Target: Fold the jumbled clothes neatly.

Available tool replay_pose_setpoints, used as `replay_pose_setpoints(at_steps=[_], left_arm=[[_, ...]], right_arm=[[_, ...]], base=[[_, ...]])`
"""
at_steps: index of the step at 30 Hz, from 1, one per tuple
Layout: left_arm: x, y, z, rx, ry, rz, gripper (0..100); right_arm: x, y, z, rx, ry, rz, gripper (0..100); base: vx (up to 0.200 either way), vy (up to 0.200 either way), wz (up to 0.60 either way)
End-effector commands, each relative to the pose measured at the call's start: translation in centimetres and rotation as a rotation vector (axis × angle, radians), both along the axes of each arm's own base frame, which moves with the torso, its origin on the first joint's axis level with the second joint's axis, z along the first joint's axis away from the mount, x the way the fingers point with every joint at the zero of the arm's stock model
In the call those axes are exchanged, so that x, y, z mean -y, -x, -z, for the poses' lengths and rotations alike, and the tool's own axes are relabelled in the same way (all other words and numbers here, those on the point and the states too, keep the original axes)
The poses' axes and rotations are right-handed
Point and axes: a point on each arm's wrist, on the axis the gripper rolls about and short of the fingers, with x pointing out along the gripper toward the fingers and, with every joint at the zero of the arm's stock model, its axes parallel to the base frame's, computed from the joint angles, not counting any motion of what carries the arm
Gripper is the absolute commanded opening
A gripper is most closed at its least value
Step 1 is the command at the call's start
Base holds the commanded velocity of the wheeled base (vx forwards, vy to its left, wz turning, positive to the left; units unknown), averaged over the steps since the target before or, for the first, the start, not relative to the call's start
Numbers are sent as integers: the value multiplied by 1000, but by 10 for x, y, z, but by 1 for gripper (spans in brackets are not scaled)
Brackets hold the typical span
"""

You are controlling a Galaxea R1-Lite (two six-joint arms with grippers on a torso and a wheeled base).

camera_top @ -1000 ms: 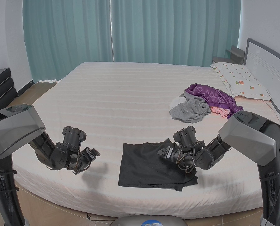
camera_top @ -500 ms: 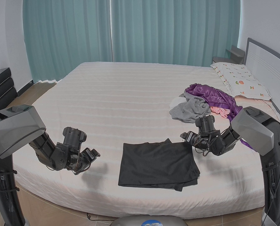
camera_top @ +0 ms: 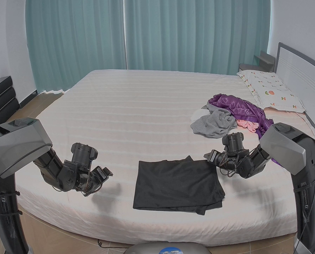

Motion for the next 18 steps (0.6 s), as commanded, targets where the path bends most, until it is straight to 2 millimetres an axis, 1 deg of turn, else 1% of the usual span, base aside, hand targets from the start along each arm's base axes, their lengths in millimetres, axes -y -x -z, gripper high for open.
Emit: replay_pose_setpoints(at_steps=[1, 6, 7, 8, 10, 12, 14, 15, 16, 17, 18], left_arm=[[1, -1, 0, 5, 3, 3, 100], [4, -3, -1, 24, 9, 10, 100], [6, -5, -2, 40, 11, 12, 100], [6, -6, -1, 43, 11, 12, 100], [9, -14, -3, 71, 19, 13, 100], [15, -24, -1, 87, 18, 18, 100], [23, -33, 6, 95, 9, 29, 100], [24, -34, 7, 96, 7, 29, 100], [32, -44, 12, 116, -8, 31, 100], [37, -49, 12, 128, -8, 37, 100], [37, -49, 12, 128, -8, 37, 100]], right_arm=[[4, -1, 5, -10, 0, 9, 0], [13, -2, 2, -9, -6, 36, 0], [20, -2, 0, -9, -7, 51, 0], [22, -3, -1, -7, -9, 57, 0], [27, 0, 0, -21, -12, 70, 0], [27, 1, -1, -24, -26, 79, 0], [25, 1, -1, -25, -41, 88, 0], [25, 1, -1, -25, -42, 89, 0], [22, 2, 1, -31, -47, 87, 0], [21, 1, 1, -30, -49, 85, 0], [21, 1, 1, -30, -49, 85, 0]], base=[[0, 0, 0], [0, 0, 0], [0, 0, 0], [0, 0, 0], [0, 0, 0], [0, 0, 0], [0, 0, 0], [0, 0, 0], [0, 0, 0], [0, 0, 0], [0, 0, 0]])
